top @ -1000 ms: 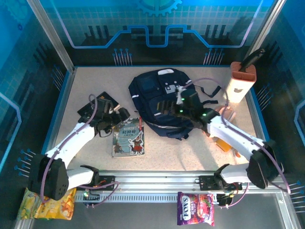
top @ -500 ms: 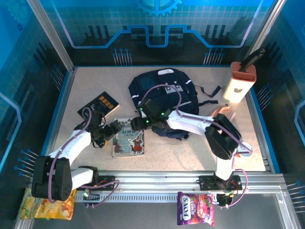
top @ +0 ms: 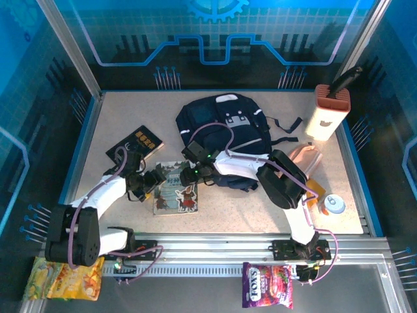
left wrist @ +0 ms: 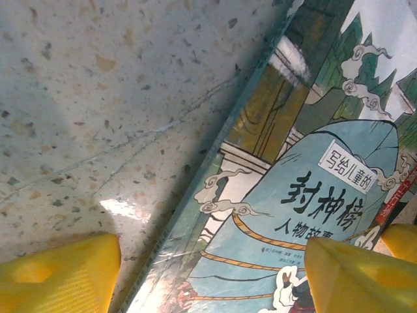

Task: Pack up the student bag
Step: Pick up the book at the center of the table.

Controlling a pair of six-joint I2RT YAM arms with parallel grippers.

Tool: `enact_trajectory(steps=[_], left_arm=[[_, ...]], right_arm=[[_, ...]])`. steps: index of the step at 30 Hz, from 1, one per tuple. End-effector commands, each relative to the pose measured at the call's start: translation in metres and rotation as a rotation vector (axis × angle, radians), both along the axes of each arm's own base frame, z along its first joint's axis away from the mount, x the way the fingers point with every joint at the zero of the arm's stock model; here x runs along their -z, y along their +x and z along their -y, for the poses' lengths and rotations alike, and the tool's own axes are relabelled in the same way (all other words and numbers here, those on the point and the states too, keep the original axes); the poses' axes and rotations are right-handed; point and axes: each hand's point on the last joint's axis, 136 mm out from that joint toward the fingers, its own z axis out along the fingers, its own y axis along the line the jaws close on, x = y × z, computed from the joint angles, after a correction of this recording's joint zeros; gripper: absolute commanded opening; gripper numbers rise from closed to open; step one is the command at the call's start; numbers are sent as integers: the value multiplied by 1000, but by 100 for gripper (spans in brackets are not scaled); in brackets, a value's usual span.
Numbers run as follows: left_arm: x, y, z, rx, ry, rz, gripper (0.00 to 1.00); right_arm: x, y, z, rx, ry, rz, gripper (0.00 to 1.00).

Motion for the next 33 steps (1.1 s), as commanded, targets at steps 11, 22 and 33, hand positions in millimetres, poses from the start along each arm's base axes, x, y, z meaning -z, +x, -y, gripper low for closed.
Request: enact_trajectory(steps=[11, 22, 33], left_arm=[[-2, -2, 22, 78, -128, -18, 74], [-65, 8, 43, 165, -244, 125, 60], [-45, 7, 45, 169, -256, 75, 34]], right_arm=[[23, -8, 3, -16, -59, -54, 59], [28, -7, 7, -1, -70, -68, 58], [29, -6, 10, 10, -65, -67, 56]])
